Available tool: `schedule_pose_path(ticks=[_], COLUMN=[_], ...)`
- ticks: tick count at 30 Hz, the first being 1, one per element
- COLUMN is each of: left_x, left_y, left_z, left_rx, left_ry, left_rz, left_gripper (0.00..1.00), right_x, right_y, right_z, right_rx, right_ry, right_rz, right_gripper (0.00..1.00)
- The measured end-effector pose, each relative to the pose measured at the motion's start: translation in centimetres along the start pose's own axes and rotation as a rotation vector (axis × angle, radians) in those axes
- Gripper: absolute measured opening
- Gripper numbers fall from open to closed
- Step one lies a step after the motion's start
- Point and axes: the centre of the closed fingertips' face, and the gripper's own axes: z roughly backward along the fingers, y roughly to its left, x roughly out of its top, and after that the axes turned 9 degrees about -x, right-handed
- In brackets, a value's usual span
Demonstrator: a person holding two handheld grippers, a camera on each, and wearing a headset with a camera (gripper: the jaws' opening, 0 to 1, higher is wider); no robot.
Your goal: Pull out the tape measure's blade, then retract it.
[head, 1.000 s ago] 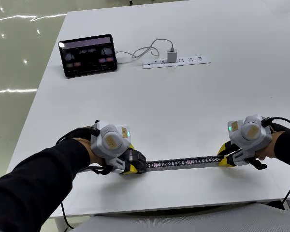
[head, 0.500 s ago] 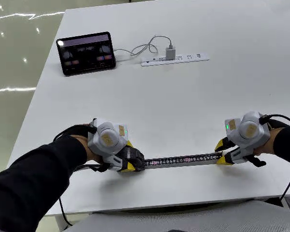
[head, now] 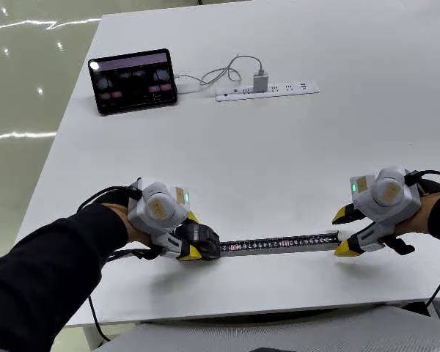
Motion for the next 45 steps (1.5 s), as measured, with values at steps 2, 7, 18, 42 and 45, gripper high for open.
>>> schedule_pose_path(ticks=[2, 7, 18, 42, 45], left_x=[0.3, -0.1, -1.4, -5.4, -5.3], left_y=[0.0, 0.7, 1.2, 1.1, -0.1], left_z=[0.5, 1.7, 3.3, 9.7, 9.2], left_rx=[0.008, 0.065, 0.156, 0.594, 0.561], left_ry=[-0.043, -0.074, -0.192, -0.445, -0.48], left_rz=[0.064, 0.099, 0.325, 0.579, 0.596], left_gripper=[0.38, 0.61, 0.98, 1.0, 1.0], right_x=[-0.1, 0.0, 0.2, -2.1, -3.3], right_y=[0.0, 0.0, 0.5, -1.0, -0.9], right_z=[0.3, 1.0, 2.1, 6.4, 6.9], right_rx=[-0.009, -0.03, -0.095, -0.374, -0.405], right_ry=[0.002, -0.023, -0.081, -0.27, -0.269], right_rz=[0.005, -0.021, -0.062, -0.409, -0.431], right_gripper=[0.4, 0.46, 0.53, 0.82, 0.9])
